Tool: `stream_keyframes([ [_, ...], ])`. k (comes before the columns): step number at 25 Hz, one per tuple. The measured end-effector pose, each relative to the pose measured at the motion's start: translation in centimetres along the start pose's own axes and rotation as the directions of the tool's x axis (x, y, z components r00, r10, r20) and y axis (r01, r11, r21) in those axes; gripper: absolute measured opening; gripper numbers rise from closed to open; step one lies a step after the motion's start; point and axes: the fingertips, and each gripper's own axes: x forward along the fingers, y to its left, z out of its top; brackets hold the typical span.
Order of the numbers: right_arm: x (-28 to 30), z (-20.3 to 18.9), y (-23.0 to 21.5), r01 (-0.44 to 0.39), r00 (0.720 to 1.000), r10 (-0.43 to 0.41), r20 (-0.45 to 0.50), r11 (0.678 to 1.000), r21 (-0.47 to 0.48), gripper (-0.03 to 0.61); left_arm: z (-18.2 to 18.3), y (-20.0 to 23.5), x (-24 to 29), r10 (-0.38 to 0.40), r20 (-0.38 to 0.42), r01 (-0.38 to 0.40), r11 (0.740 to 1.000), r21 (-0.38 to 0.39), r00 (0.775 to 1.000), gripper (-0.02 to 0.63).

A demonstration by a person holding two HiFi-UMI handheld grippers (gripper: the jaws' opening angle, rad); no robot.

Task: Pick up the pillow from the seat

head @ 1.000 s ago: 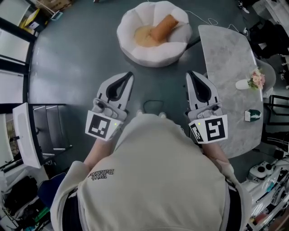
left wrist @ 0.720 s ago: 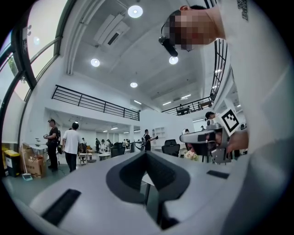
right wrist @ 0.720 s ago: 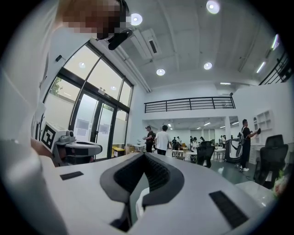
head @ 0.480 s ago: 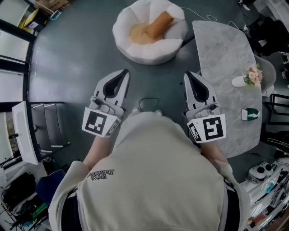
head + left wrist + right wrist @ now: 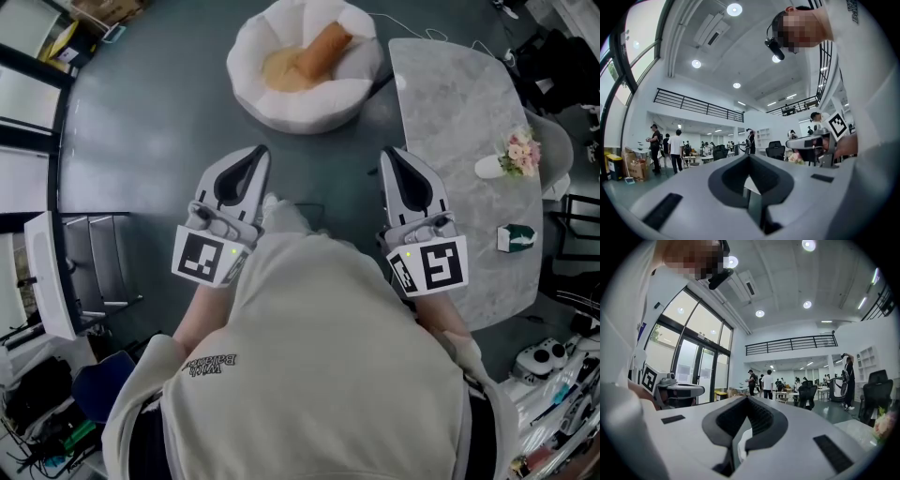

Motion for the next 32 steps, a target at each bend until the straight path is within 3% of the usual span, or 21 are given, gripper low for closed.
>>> stream_keyframes([
  [9,5.3,-2.6,-2.3,-0.007,1.0,0.007,-0.016,1.0,-0.011,0.009,-3.1,3.5,4.1,-0.006,0.002,0.006,1.0,-0.024,1.0,0.009],
  [15,12.6,-4.1,-4.2,0.022,0.999,-0.022,-0.031,1.0,-0.023,0.009,-5.7,10.0,9.0,-0.025,0.006,0.025,0.999,-0.028,1.0,0.009],
  [32,34.8,-4.0,-9.8,0.098,0.985,-0.099,-0.141,0.995,-0.015,0.009,-7.1,28.8,23.2,-0.152,-0.013,0.151,0.986,-0.068,0.988,0.009],
])
